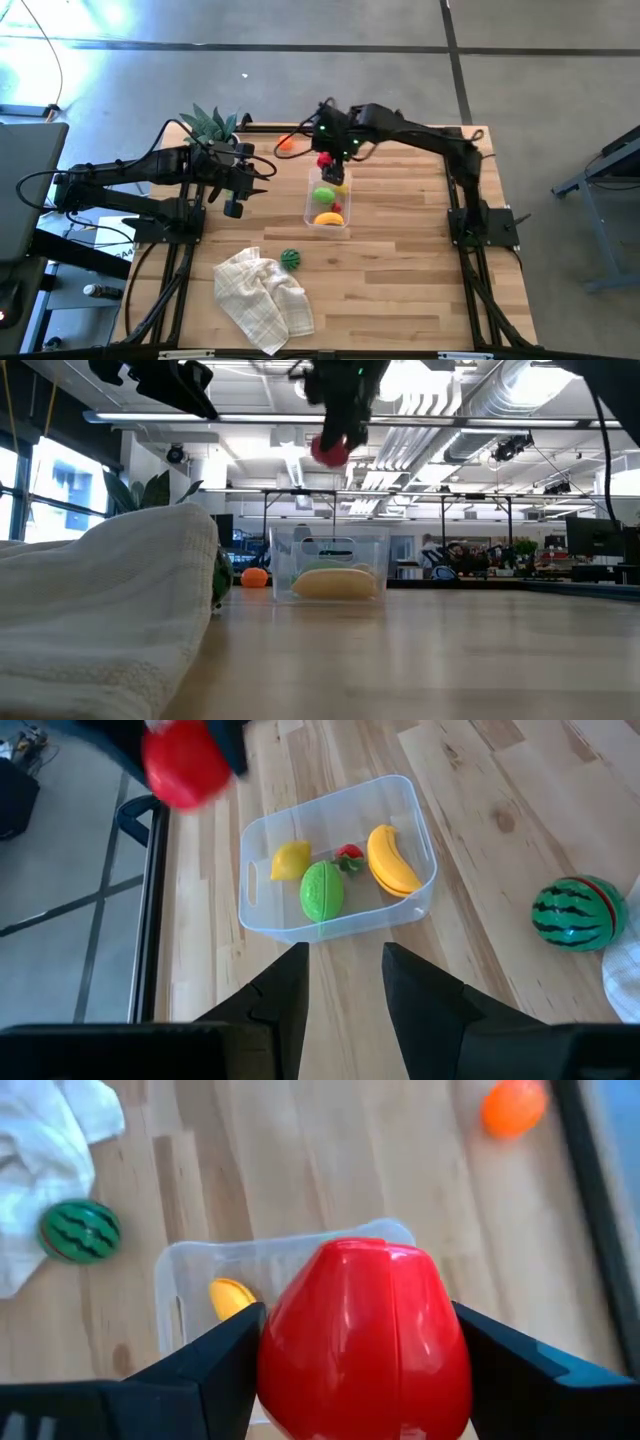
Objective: Pick and placing Produce into tupperware
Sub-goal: Put the red apple into the transparent bin
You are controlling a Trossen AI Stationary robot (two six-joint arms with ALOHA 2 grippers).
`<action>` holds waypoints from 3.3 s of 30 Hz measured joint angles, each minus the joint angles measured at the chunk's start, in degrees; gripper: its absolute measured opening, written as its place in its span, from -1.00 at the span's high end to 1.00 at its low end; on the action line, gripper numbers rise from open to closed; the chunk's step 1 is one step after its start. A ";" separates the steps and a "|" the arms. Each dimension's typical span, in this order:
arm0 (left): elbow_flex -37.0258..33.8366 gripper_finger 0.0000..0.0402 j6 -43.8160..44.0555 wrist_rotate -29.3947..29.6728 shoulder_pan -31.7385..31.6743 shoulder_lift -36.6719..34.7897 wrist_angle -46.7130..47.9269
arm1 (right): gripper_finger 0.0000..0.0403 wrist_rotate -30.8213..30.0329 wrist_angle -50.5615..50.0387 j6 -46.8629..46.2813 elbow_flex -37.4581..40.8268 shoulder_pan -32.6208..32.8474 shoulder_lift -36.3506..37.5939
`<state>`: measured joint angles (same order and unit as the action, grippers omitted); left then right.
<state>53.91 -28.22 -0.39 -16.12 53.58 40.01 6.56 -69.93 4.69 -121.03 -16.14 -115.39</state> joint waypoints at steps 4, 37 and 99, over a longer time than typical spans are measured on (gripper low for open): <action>0.00 0.42 0.00 -0.01 0.00 0.00 0.02 | -0.30 2.19 -1.69 0.27 0.02 -1.06 -4.52; 0.00 0.42 0.00 -0.01 0.00 -0.02 0.00 | -0.30 3.05 31.80 -6.53 39.32 0.38 2.58; 0.00 0.41 -0.01 0.01 0.00 -0.01 0.00 | -0.41 0.13 35.54 -2.22 44.32 0.07 2.53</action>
<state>53.91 -28.23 -0.38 -16.12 53.57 40.01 6.69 -34.39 2.47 -76.71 -16.08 -112.87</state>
